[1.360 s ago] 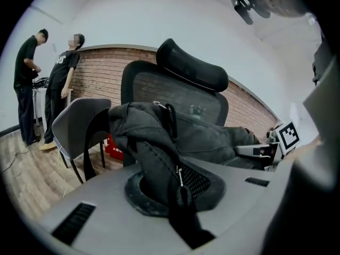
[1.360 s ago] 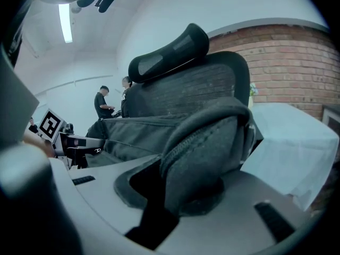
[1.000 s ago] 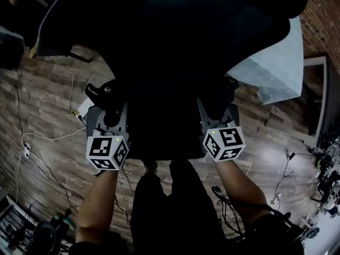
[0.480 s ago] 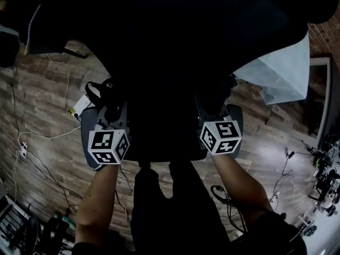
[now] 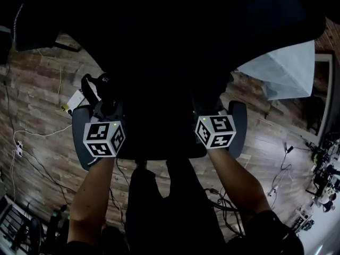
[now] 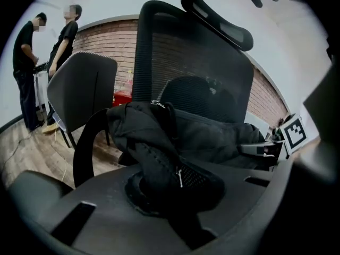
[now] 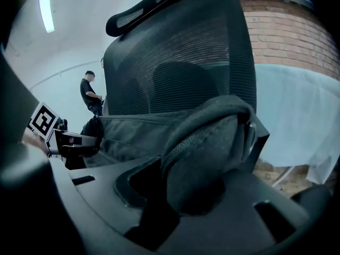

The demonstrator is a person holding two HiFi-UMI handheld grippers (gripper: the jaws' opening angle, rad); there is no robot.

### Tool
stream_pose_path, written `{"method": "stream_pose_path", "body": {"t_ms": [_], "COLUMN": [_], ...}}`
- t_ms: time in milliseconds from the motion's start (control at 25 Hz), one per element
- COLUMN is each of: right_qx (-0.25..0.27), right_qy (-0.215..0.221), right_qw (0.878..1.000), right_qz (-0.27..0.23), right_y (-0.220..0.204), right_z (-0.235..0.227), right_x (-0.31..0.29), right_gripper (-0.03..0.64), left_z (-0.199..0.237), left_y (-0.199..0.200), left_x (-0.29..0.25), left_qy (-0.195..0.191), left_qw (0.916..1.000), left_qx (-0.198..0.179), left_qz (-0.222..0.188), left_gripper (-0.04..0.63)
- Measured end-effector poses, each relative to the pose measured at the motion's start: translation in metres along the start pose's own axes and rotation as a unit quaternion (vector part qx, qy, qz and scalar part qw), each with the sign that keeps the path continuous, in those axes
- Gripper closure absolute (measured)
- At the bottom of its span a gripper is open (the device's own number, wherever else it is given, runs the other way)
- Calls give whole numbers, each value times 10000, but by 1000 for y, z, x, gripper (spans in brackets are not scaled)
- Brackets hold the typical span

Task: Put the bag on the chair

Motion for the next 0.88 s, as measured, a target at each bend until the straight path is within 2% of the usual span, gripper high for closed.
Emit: {"method": "stream_pose_path", "body": {"t_ms": [80, 280, 520, 880], "right_qx": [-36, -131, -167, -112], "right_qy": [-2, -2, 4, 137], "right_qw": [10000, 9999, 9990, 9975], "right_qz": [18, 111, 418, 680], "right_y": [-7, -29, -57, -82], "right_z": [-3, -6, -8, -16], "right_x": [-2, -13, -22, -35], "right_gripper": [518, 518, 518, 512], "left_z": [2, 12, 21, 25], "left_y": [-8, -26, -56, -79], "left_x": [-6, -16, -21, -33], "left_qy": [49, 53, 150, 216], "left_qw": [9999, 9995, 9981, 9966], "left_qx": [113, 123, 186, 0], "left_qz": [85, 277, 573, 795], "left_gripper": [549, 549, 548, 546]}}
Point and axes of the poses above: the fingertips, and each gripper's own axes: x backward along the fingers, z to its left, y out of its top, the point moved 2 cm from there along x, backward along the fingers, and after that the axes turned 14 degrees about -z, right-handed, at the moved point
